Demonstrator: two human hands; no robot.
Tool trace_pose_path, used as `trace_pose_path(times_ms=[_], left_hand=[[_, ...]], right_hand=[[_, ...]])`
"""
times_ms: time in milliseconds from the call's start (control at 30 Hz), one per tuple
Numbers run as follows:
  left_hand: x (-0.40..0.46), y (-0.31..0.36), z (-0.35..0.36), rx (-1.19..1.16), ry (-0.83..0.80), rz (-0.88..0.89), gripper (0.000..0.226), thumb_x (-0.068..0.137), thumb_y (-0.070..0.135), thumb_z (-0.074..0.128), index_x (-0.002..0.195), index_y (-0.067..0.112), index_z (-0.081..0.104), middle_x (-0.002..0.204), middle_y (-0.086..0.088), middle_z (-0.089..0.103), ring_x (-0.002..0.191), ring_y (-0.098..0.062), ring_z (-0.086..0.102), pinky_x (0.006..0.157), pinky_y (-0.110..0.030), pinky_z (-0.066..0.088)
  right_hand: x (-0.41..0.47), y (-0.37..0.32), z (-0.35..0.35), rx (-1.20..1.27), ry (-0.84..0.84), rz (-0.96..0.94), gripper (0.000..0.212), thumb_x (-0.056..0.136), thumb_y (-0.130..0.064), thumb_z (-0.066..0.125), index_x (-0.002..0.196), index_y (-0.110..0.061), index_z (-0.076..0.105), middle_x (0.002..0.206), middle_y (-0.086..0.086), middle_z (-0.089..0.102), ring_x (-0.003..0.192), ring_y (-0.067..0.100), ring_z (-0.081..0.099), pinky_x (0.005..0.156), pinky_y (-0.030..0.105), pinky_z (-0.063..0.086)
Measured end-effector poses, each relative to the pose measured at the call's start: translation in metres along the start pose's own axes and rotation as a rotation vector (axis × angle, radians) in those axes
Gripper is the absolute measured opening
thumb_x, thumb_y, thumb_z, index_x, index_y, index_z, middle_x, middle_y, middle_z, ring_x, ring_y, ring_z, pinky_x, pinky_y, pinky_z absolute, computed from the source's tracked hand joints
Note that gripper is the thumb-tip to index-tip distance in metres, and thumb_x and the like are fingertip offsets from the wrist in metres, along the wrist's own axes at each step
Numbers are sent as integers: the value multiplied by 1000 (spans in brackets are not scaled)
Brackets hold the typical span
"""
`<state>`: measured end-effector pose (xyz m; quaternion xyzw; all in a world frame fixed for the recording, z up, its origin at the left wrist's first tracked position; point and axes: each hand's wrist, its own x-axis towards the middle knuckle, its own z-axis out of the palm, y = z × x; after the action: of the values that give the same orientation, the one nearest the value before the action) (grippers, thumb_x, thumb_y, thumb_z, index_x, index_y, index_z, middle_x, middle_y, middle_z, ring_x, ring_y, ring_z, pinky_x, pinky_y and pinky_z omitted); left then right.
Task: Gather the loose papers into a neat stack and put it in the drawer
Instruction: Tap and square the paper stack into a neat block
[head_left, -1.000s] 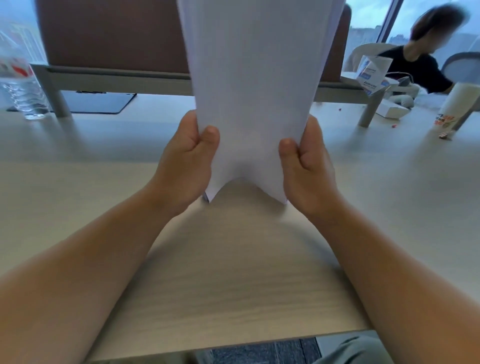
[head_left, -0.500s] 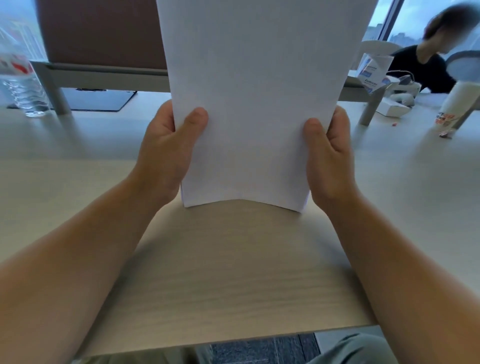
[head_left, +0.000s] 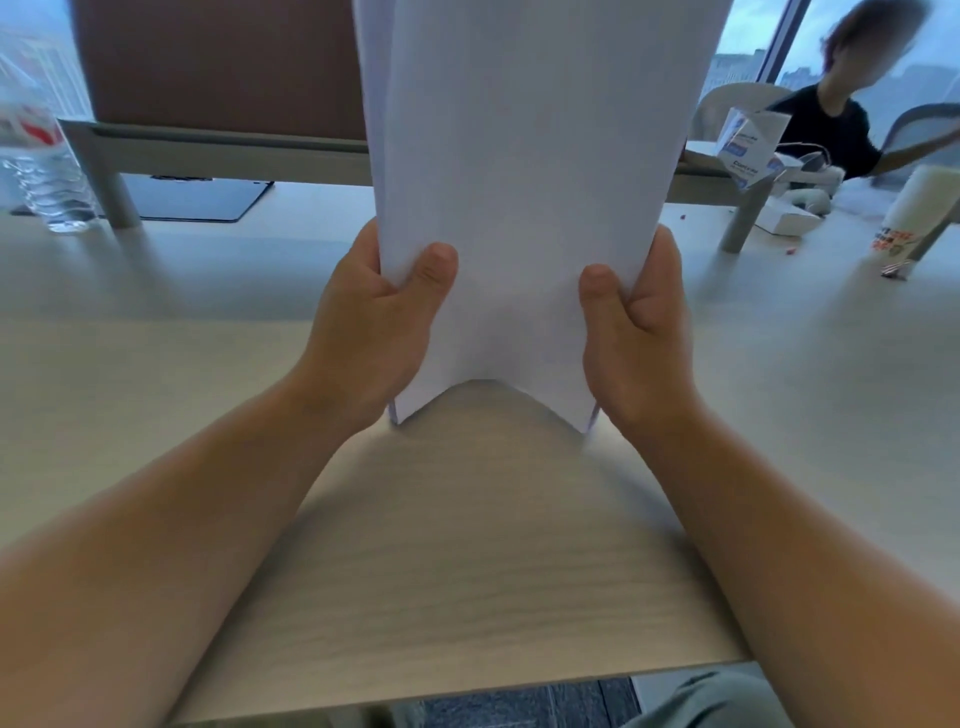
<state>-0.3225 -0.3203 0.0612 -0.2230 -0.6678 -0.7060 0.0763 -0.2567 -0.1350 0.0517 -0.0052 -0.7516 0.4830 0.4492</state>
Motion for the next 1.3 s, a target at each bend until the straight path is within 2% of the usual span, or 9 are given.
trace_pose_path(times_ms=[133, 300, 467, 567, 733, 867, 1033, 1133, 1300], left_hand=[[7, 6, -9, -113, 40, -36, 7, 97, 31, 74, 103, 30, 71, 93, 18, 80, 90, -7, 77, 80, -32, 64], [9, 2, -17, -142, 20, -23, 26, 88, 35, 77, 112, 32, 68, 108, 10, 79, 100, -15, 76, 82, -34, 62], [5, 0, -8, -108, -13, -54, 15, 99, 32, 71, 112, 33, 65, 99, 19, 79, 95, -6, 76, 84, -32, 62], [0, 0, -1, -10, -73, -21, 32, 93, 45, 68, 122, 35, 60, 111, 13, 76, 105, -12, 74, 90, -37, 61], [1, 4, -5, 197, 6, 40, 11, 99, 50, 59, 99, 40, 63, 107, -3, 76, 97, -25, 72, 89, -52, 60], [10, 3, -14, 59, 82, -60, 17, 105, 37, 58, 96, 33, 71, 88, 22, 77, 84, -2, 73, 81, -30, 61], [13, 5, -9, -283, 207, -238, 16, 108, 34, 55, 103, 29, 70, 84, 25, 77, 79, 3, 74, 71, -22, 58], [14, 8, -7, -456, 283, -315, 16, 107, 38, 57, 118, 30, 66, 96, 21, 79, 90, -4, 77, 77, -32, 63], [11, 1, 2, -593, 204, -400, 32, 110, 35, 51, 140, 27, 56, 119, 5, 79, 103, -17, 78, 85, -44, 65]], right_hand=[[7, 0, -10, 117, 64, 0, 24, 96, -16, 51, 111, -34, 55, 106, -11, 63, 99, 9, 60, 90, 40, 53], [11, 1, -13, 156, 38, 98, 19, 89, -36, 58, 108, -36, 57, 113, -3, 65, 103, 14, 63, 97, 54, 54], [3, 1, -4, 77, -47, 138, 25, 91, -36, 56, 114, -39, 48, 104, -26, 61, 95, -2, 61, 90, 39, 56], [0, -1, 0, 25, -124, 123, 31, 92, -27, 54, 116, -43, 43, 101, -36, 57, 96, -1, 61, 89, 40, 56], [3, 2, -1, -31, -91, 145, 42, 87, -14, 57, 112, -44, 45, 105, -18, 62, 96, 9, 64, 90, 45, 58], [12, 5, -8, 42, -44, 210, 29, 85, -20, 66, 104, -40, 57, 101, -9, 73, 91, 13, 71, 89, 49, 60], [20, 9, -16, 320, 20, 440, 30, 89, -9, 72, 113, -22, 61, 79, -2, 69, 72, 15, 66, 69, 36, 56], [19, 7, -10, 589, -169, 633, 30, 94, -6, 66, 120, -16, 54, 89, 4, 68, 65, 14, 67, 60, 29, 56], [3, 4, 7, 692, -510, 786, 28, 91, -15, 66, 118, -16, 61, 98, 4, 75, 75, 17, 73, 78, 37, 63]])
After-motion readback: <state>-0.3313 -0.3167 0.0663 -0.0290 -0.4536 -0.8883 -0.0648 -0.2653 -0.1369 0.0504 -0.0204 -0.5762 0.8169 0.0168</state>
